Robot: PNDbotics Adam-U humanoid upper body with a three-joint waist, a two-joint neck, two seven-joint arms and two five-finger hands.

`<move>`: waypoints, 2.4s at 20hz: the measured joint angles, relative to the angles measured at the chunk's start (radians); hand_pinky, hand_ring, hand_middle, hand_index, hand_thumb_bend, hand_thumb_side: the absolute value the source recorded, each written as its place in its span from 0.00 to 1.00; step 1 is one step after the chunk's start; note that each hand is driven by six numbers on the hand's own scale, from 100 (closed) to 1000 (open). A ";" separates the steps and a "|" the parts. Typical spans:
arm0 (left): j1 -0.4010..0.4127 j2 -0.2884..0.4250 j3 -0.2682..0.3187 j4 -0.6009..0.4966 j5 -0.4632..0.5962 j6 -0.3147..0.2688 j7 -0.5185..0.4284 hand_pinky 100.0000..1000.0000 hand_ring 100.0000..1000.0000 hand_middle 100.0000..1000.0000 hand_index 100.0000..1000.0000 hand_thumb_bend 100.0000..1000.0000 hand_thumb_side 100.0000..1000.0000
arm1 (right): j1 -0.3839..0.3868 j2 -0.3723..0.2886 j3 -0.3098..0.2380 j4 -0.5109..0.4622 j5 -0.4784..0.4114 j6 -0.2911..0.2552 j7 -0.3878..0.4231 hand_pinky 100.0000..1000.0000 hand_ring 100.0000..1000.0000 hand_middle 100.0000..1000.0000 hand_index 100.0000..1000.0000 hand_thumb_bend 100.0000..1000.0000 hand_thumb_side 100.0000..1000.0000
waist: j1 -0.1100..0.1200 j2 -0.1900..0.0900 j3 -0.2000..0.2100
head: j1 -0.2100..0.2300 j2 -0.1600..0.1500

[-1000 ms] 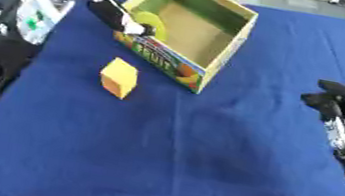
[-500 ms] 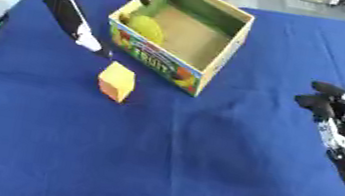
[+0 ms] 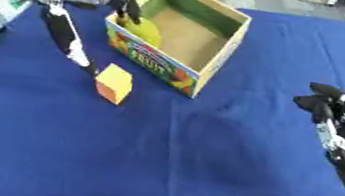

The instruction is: Pick up objects on the table and place them in the box.

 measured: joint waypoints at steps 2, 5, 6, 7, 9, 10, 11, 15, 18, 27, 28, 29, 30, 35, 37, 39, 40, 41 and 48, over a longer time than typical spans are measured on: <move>-0.004 -0.016 0.000 0.038 -0.028 -0.001 0.001 0.77 0.74 0.83 0.88 0.71 0.21 | 0.000 0.000 0.000 0.000 0.000 0.000 0.000 0.81 0.72 0.54 0.79 0.00 0.43 | -0.001 0.000 0.000 | -0.001 0.000; -0.005 -0.036 0.001 0.082 -0.061 -0.010 0.010 0.76 0.74 0.83 0.88 0.70 0.22 | 0.000 0.000 0.000 0.000 0.000 0.000 0.000 0.81 0.72 0.54 0.79 0.00 0.43 | 0.000 0.000 0.001 | -0.001 0.000; -0.005 -0.041 0.001 0.094 -0.068 -0.014 0.014 0.76 0.74 0.83 0.88 0.69 0.22 | 0.000 0.000 0.000 0.000 0.000 0.001 0.001 0.81 0.72 0.54 0.79 0.00 0.43 | 0.000 0.000 0.001 | -0.001 0.000; -0.005 -0.046 0.001 0.104 -0.074 -0.018 0.018 0.76 0.74 0.83 0.88 0.68 0.22 | 0.000 0.000 0.000 0.000 0.000 0.001 0.001 0.81 0.72 0.54 0.79 0.00 0.43 | 0.000 0.000 0.001 | -0.001 0.000; -0.005 -0.055 0.001 0.121 -0.084 -0.025 0.025 0.76 0.74 0.83 0.88 0.67 0.22 | 0.000 0.000 0.000 0.000 0.000 0.001 0.001 0.81 0.72 0.54 0.79 0.00 0.43 | 0.000 0.000 0.001 | -0.001 0.000; -0.005 -0.058 0.001 0.127 -0.090 -0.029 0.029 0.76 0.73 0.82 0.88 0.66 0.22 | 0.000 0.000 0.000 0.000 0.000 0.001 0.001 0.81 0.72 0.54 0.79 0.00 0.43 | 0.000 0.000 0.001 | -0.001 0.000; -0.005 -0.063 0.002 0.133 -0.093 -0.032 0.032 0.76 0.73 0.82 0.88 0.66 0.22 | 0.000 0.000 0.000 0.000 0.000 0.001 0.001 0.81 0.72 0.54 0.79 0.00 0.43 | 0.000 0.000 0.001 | -0.001 0.000; -0.005 -0.081 0.002 0.159 -0.106 -0.040 0.040 0.75 0.73 0.82 0.87 0.64 0.22 | 0.000 0.000 0.000 0.000 0.000 0.001 0.001 0.81 0.72 0.54 0.79 0.00 0.43 | 0.000 0.000 0.001 | -0.001 0.000; -0.005 -0.098 0.004 0.180 -0.117 -0.044 0.044 0.74 0.72 0.79 0.85 0.58 0.21 | 0.000 0.000 0.000 0.000 0.000 0.001 0.001 0.81 0.72 0.54 0.79 0.00 0.43 | -0.001 0.000 0.000 | -0.001 0.000; -0.006 -0.123 0.011 0.199 -0.130 -0.063 0.063 0.68 0.60 0.58 0.69 0.33 0.10 | 0.001 0.000 0.000 0.000 0.000 0.001 0.001 0.81 0.72 0.54 0.79 0.00 0.43 | -0.001 0.000 -0.001 | -0.002 0.000; -0.006 -0.123 0.014 0.198 -0.128 -0.067 0.067 0.67 0.58 0.54 0.65 0.30 0.07 | 0.001 0.000 0.000 0.000 0.000 0.001 0.001 0.81 0.72 0.54 0.79 0.00 0.43 | -0.001 0.000 -0.002 | -0.002 0.000; -0.006 -0.123 0.015 0.195 -0.124 -0.069 0.069 0.67 0.57 0.52 0.63 0.28 0.06 | 0.001 0.000 0.000 0.000 0.000 0.002 0.001 0.81 0.72 0.54 0.79 0.00 0.43 | -0.001 0.000 -0.002 | -0.002 0.000; -0.006 -0.123 0.017 0.189 -0.120 -0.072 0.071 0.66 0.55 0.50 0.62 0.28 0.05 | 0.001 0.000 0.000 0.000 0.000 0.002 0.001 0.81 0.72 0.54 0.79 0.00 0.43 | -0.001 0.000 -0.002 | -0.003 0.000; -0.018 -0.105 0.038 0.137 -0.087 -0.071 0.071 0.67 0.54 0.47 0.59 0.26 0.02 | 0.003 0.000 -0.002 0.000 0.000 0.002 0.001 0.81 0.72 0.54 0.79 0.00 0.43 | -0.001 0.000 -0.001 | -0.009 0.000; -0.038 -0.092 0.061 0.103 -0.072 -0.070 0.070 0.67 0.55 0.47 0.59 0.27 0.01 | 0.004 0.000 -0.003 0.000 0.000 0.002 0.001 0.81 0.72 0.54 0.79 0.00 0.43 | 0.000 0.000 0.000 | -0.010 0.000; -0.064 -0.084 0.089 0.070 -0.069 -0.068 0.068 0.67 0.57 0.49 0.61 0.27 0.00 | 0.004 0.000 -0.003 0.000 -0.001 0.002 0.001 0.81 0.72 0.54 0.79 0.00 0.43 | 0.001 0.000 0.001 | -0.011 0.000; -0.076 -0.084 0.106 0.059 -0.072 -0.064 0.070 0.67 0.57 0.49 0.61 0.27 0.00 | 0.004 0.000 -0.003 0.000 -0.001 0.002 0.000 0.81 0.72 0.54 0.79 0.00 0.43 | 0.002 0.000 0.002 | -0.011 0.000; -0.087 -0.085 0.121 0.054 -0.079 -0.058 0.076 0.67 0.58 0.49 0.61 0.28 0.00 | 0.005 0.000 -0.003 0.000 -0.001 0.003 0.000 0.81 0.72 0.54 0.79 0.00 0.43 | 0.003 0.000 0.002 | -0.012 0.000; -0.152 -0.171 0.192 0.105 -0.180 0.038 0.171 0.69 0.64 0.57 0.69 0.32 0.00 | 0.005 0.000 -0.001 0.000 -0.004 0.005 0.003 0.81 0.72 0.54 0.79 0.00 0.43 | 0.001 -0.007 -0.011 | -0.013 0.001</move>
